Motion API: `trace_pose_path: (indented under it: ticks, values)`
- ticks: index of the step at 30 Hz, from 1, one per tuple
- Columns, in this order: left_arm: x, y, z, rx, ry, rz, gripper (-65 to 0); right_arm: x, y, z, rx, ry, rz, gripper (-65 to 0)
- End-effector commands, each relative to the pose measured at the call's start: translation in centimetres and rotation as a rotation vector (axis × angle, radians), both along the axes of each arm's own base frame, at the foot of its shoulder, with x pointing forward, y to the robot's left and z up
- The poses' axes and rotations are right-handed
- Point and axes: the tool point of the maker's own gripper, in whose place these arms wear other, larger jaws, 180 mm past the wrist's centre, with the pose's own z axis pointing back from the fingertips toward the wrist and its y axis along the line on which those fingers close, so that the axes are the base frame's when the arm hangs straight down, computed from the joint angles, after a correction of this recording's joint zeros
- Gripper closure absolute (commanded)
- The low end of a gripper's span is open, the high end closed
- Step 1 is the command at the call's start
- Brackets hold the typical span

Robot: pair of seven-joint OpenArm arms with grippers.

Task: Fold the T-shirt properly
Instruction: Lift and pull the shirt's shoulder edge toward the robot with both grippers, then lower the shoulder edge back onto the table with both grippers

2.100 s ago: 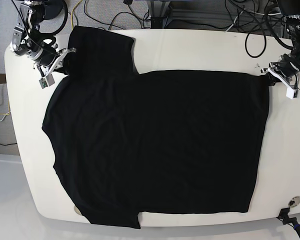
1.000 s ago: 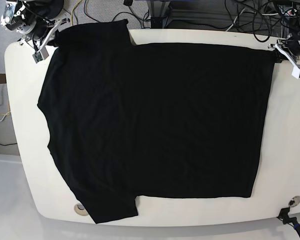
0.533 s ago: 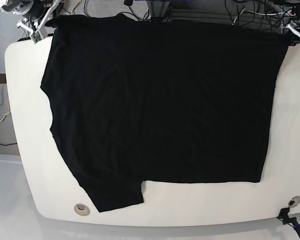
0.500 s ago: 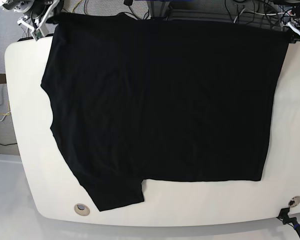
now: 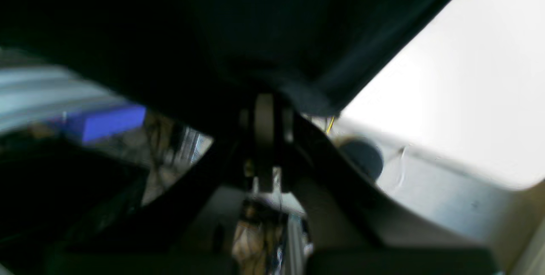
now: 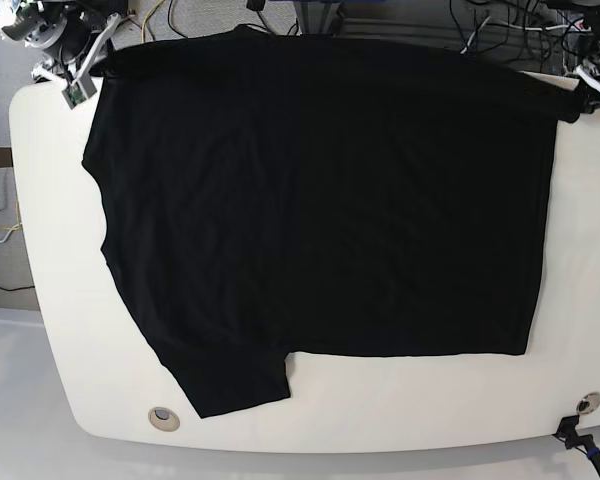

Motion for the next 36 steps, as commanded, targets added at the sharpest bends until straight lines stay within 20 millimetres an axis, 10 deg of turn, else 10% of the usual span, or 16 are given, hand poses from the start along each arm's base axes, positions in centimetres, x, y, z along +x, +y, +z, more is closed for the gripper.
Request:
trace_pose_path:
  ticks: [1,21,36]
  values:
    - [2.8,0.6,2.1,0.022,-0.098,0.017,0.0,3.5,0.1,1.9,0.003,-0.125,0.026,0.0]
    - [13.6,-0.7,4.0,0.042,-0.293,0.015,0.0,18.6,-2.2,2.2,0.138,-0.372,-0.094,0.0]
    - [14.3,-1.1,2.1,0.089,-0.262,0.000,0.0,18.2,-3.7,1.6,0.133,-0.371,-0.126,0.0]
